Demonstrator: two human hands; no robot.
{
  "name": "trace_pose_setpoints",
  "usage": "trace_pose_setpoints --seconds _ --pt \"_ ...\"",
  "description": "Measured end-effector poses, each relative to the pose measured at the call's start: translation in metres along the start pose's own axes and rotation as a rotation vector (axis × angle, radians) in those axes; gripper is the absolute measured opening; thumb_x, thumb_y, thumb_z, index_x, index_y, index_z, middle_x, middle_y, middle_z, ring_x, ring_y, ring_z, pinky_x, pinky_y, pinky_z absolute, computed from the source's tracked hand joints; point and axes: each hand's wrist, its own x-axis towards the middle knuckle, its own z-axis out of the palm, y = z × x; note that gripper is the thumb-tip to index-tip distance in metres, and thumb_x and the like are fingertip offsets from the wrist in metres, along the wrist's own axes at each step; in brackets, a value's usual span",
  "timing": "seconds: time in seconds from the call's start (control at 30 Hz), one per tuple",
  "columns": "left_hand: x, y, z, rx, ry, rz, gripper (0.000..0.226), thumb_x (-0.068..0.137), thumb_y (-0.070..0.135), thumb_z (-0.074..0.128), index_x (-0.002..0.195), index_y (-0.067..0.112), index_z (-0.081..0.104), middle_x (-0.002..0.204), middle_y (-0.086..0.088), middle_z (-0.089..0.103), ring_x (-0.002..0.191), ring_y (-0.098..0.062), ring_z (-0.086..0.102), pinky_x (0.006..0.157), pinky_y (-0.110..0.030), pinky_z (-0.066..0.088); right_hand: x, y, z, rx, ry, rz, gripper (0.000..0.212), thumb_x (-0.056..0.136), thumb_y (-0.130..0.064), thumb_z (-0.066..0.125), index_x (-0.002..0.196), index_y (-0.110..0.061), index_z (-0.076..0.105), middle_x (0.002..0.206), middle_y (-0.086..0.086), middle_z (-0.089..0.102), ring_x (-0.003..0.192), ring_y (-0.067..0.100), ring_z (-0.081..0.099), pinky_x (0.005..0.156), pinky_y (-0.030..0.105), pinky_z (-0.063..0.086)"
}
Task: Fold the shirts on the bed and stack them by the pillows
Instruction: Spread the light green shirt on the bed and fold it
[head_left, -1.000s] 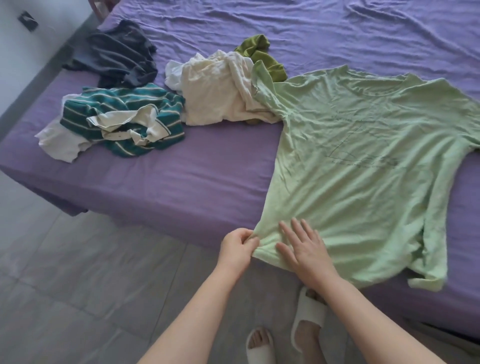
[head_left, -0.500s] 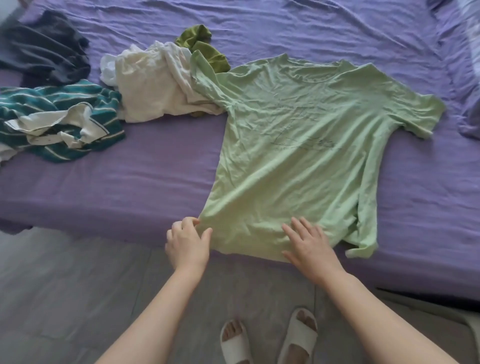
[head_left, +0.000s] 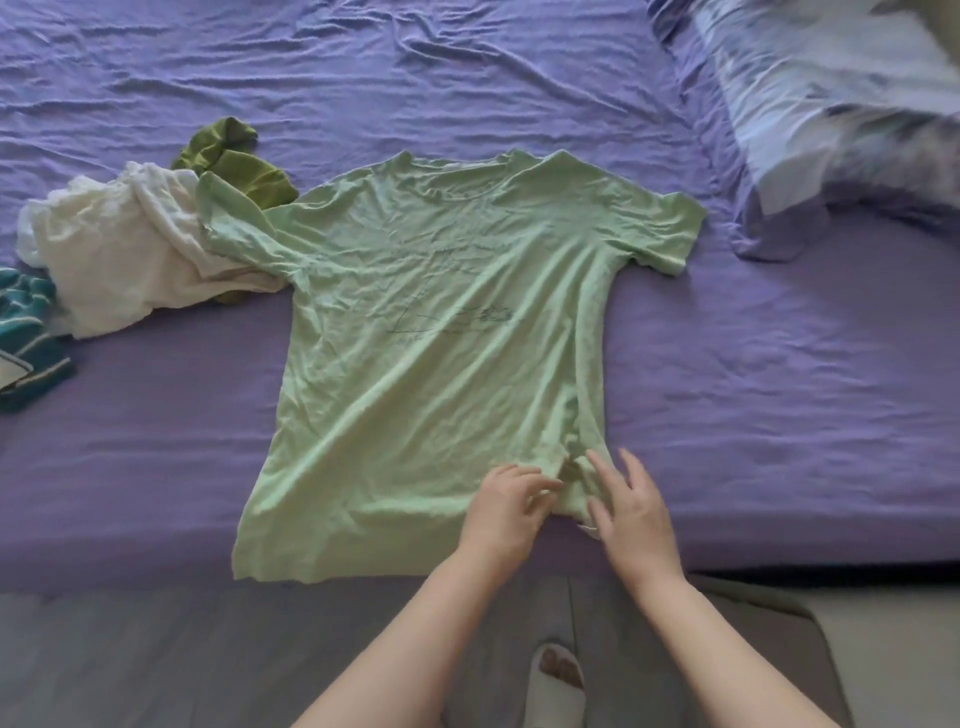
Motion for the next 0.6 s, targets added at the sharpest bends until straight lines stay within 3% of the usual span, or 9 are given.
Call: trace_pose_setpoints --seconds 0.1,0.27,0.4,0.47,0.6 --pt "0.01 0.014 0.014 0.006 0.025 0.017 0.02 0.086 0.019 0.066 0.104 0.016 0.073 0.112 -0.006 0.068 0.109 -0.022 0.057 0.095 -0.02 0.032 -0.002 0.017 -0.016 0.201 0.093 0.025 0.037 0.085 0.001 0.058 0.12 -0.011 0.062 0.109 0.009 0.065 0.103 0.027 0.057 0.087 0.025 0.038" --pt "0.028 0.038 0.03 0.082 0.021 0.051 0.019 0.088 0.022 0.064 0.104 0.021 0.073 0.116 0.0 0.066 0.113 -0.02 0.054 0.098 -0.025 0.037 -0.006 0.045 -0.049 0.39 0.308 0.172 0.032 0.085 0.004 0.052 0.108 -0.015 0.065 0.099 -0.004 0.059 0.093 0.017 0.058 0.078 0.014 0.036" --pt "0.046 0.059 0.045 0.184 -0.005 0.117 0.023 0.091 0.025 0.057 0.11 0.024 0.07 0.119 0.003 0.064 0.118 -0.02 0.049 0.097 -0.026 0.038 -0.002 0.067 -0.052 0.373 0.147 0.305 0.045 0.084 -0.003 0.054 0.127 -0.018 0.05 0.108 0.0 0.054 0.1 0.022 0.055 0.077 0.027 0.038" --pt "0.053 0.067 0.051 0.222 0.01 0.159 0.026 0.091 0.02 0.055 0.113 0.023 0.068 0.12 0.001 0.063 0.12 -0.021 0.047 0.097 -0.027 0.037 -0.003 0.077 -0.051 0.381 0.023 0.339 0.057 0.083 -0.01 0.059 0.136 -0.021 0.04 0.102 -0.002 0.055 0.097 0.02 0.054 0.077 0.028 0.039" --pt "0.056 0.065 0.058 0.396 -0.185 0.102 0.034 0.092 0.022 0.05 0.124 0.03 0.058 0.136 -0.002 0.048 0.133 -0.022 0.031 0.105 -0.03 0.031 -0.012 0.09 -0.051 0.344 0.066 0.328 0.048 0.081 -0.006 0.057 0.126 -0.02 0.049 0.103 -0.006 0.054 0.099 0.019 0.054 0.073 0.022 0.032"
